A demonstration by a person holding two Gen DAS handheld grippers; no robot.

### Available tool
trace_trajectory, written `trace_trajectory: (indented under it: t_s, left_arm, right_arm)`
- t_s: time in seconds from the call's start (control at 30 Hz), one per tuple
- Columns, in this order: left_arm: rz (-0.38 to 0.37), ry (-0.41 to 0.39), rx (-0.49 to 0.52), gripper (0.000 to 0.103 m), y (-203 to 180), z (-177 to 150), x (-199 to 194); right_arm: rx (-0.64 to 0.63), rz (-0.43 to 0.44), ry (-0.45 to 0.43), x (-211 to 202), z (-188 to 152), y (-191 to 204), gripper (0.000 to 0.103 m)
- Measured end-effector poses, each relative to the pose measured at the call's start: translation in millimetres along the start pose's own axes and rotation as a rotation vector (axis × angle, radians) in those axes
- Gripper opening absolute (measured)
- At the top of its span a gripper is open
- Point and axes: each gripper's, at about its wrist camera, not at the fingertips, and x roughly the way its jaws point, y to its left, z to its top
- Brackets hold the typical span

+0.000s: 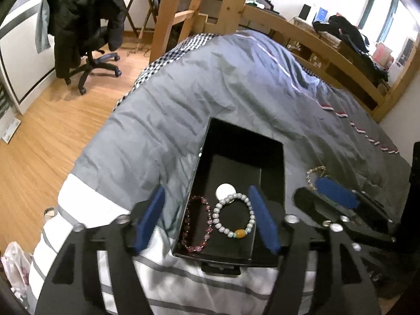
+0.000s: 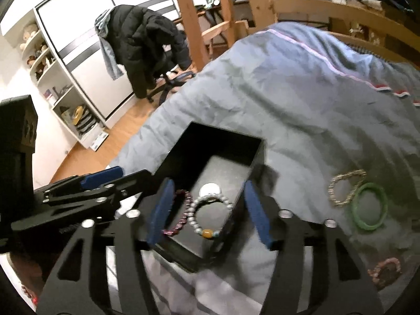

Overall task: Organize jewelry
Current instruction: 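Open both tools to drop the bracelets into the black box, then move left tool to gold crystal bracelet while right tool moves to silver ring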

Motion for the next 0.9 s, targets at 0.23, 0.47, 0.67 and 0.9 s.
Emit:
trace_trajectory:
  t_s: [0.23, 0.47, 0.67, 0.9]
  left_arm:
    - [-0.021, -0.041, 0.06, 0.08, -26.0, -3.5, -1.6]
    - [-0.07, -0.075, 0.15, 0.08, -79.8, -17.8, 5.3]
    - [-0.109, -0.095, 0.251, 0.08, -131.6, -33.5, 14.0]
    - [-0.115, -0.066, 0.324, 0.075, -168.7, -43.1, 45.8]
  right_arm:
    - [-0.041, -0.165, -0.022, -40.8, -20.2, -41.6, 0.069]
    - [-0.008, -0.242, -0.043, -93.6, -47.6, -92.6, 0.069]
    - [0.035, -0.267, -0.057, -124.2, -71.4, -130.0, 0.069]
    - [0.103, -0.263, -0.056, -125.4, -94.9, -166.0, 0.067]
